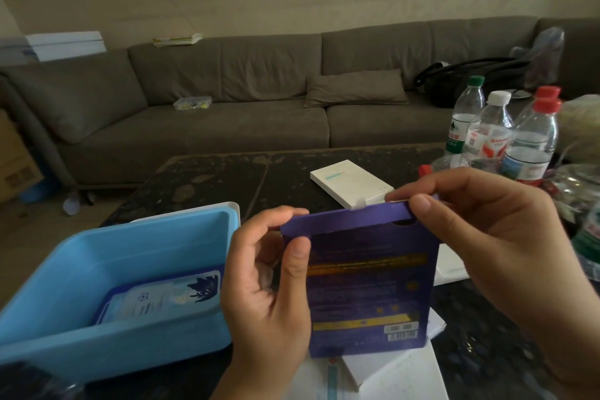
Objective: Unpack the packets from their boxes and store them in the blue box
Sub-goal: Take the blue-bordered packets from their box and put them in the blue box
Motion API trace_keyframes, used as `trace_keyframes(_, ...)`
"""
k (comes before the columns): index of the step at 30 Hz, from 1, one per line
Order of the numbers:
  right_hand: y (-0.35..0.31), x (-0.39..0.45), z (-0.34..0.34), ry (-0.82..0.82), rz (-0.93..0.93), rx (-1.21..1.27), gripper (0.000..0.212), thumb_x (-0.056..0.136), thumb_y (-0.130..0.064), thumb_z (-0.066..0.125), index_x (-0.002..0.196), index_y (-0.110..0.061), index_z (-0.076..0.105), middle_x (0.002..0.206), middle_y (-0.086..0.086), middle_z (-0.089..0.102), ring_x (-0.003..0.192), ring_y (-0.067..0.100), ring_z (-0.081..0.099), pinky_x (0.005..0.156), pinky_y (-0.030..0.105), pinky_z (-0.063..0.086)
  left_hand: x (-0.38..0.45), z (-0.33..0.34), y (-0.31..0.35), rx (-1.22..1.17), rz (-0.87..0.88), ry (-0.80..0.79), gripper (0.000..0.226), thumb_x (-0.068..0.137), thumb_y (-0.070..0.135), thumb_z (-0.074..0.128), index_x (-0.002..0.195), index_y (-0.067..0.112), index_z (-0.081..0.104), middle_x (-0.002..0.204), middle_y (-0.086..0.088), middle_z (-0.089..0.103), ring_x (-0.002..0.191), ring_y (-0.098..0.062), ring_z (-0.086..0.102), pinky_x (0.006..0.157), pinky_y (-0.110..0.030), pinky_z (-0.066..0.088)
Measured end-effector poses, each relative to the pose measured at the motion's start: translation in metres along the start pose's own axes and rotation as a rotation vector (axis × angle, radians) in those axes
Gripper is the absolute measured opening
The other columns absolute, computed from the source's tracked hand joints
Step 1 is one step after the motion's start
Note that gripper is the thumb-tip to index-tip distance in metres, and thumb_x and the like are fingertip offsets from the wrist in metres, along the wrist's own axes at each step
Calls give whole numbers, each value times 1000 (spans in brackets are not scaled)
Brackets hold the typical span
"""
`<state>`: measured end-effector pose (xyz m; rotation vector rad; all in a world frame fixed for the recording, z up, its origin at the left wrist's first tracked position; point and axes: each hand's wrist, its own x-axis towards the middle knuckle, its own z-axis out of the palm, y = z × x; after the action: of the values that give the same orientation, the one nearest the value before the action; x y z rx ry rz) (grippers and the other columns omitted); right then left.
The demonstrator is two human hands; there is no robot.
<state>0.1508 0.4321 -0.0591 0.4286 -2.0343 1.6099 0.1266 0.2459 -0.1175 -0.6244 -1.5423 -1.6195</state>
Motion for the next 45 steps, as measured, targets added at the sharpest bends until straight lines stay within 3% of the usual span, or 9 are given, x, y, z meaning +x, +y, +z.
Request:
trace_keyframes(5, 3, -3, 5, 60, -63, -42, 10, 80, -29, 65, 82, -22, 71, 82, -10, 76, 75, 5, 72, 63, 16, 57, -1, 6, 11, -94, -156, 51, 21, 88, 25, 56, 105, 37, 60, 97, 17, 69, 86, -2, 67, 68, -16, 54)
trace_keyframes(12, -2, -7, 4, -3, -117, -94, 14, 81, -38, 66, 90, -29, 72, 91, -9, 76, 81, 13, 73, 61, 34, 61, -1, 16, 18, -258, -338, 150, 23, 77, 33, 54, 98, 22, 54, 86, 18, 65, 78, 1, 65, 62, -13, 52)
trace_keyframes(19, 0, -6, 1, -34, -152, -116, 6, 84, -36, 64, 87, -34, 69, 96, -12, 75, 89, 11, 72, 63, 31, 61, 2, 15, 20, -309, -424, 83, 14, 75, 34, 56, 88, 31, 57, 85, 13, 64, 78, -4, 65, 63, -19, 53)
trace_keyframes(23, 0, -7, -3, -70, -146, -119, 3, 85, -36, 65, 86, -35, 68, 98, -13, 74, 92, 12, 72, 66, 36, 61, 6, 12, 20, -407, -532, 37, 10, 69, 35, 60, 78, 33, 60, 86, 8, 64, 78, -9, 64, 64, -24, 52)
trace_keyframes(29, -1, -10, 1, -69, -238, -241, 13, 82, -41, 67, 81, -30, 61, 99, -17, 73, 88, 8, 71, 67, 22, 56, 3, 11, 23, -285, -451, -43, 6, 76, 40, 60, 79, 37, 57, 89, 9, 65, 80, -11, 66, 61, -22, 53)
trace_keyframes(32, -3, -10, 4, -69, -371, -438, 20, 81, -38, 70, 94, -24, 65, 106, -18, 70, 101, 3, 67, 79, 19, 54, 4, 8, 23, -275, -431, -54, 5, 77, 39, 60, 80, 37, 56, 90, 5, 66, 82, -17, 67, 62, -24, 55)
trace_keyframes(35, -5, -11, 10, -70, -430, -520, 34, 80, -39, 71, 111, -24, 67, 114, -13, 67, 109, 5, 62, 88, 26, 52, 5, 7, 23, -290, -433, -52, 5, 77, 37, 60, 79, 34, 56, 90, 4, 67, 80, -16, 67, 61, -23, 55)
trace_keyframes(41, -7, -13, 22, -79, -413, -479, 16, 82, -37, 70, 94, -28, 74, 103, -17, 69, 102, 4, 64, 83, 29, 53, 3, 6, 21, -197, -346, -77, 2, 82, 36, 57, 81, 34, 56, 90, 5, 66, 83, -14, 63, 72, -28, 53)
trace_keyframes(45, -8, -16, 25, -48, -425, -407, 6, 82, -29, 71, 84, -25, 75, 98, -15, 70, 97, 7, 67, 80, 27, 53, 3, 7, 20, -91, -254, -104, 7, 88, 32, 53, 85, 32, 60, 90, 7, 65, 84, -11, 62, 73, -23, 50)
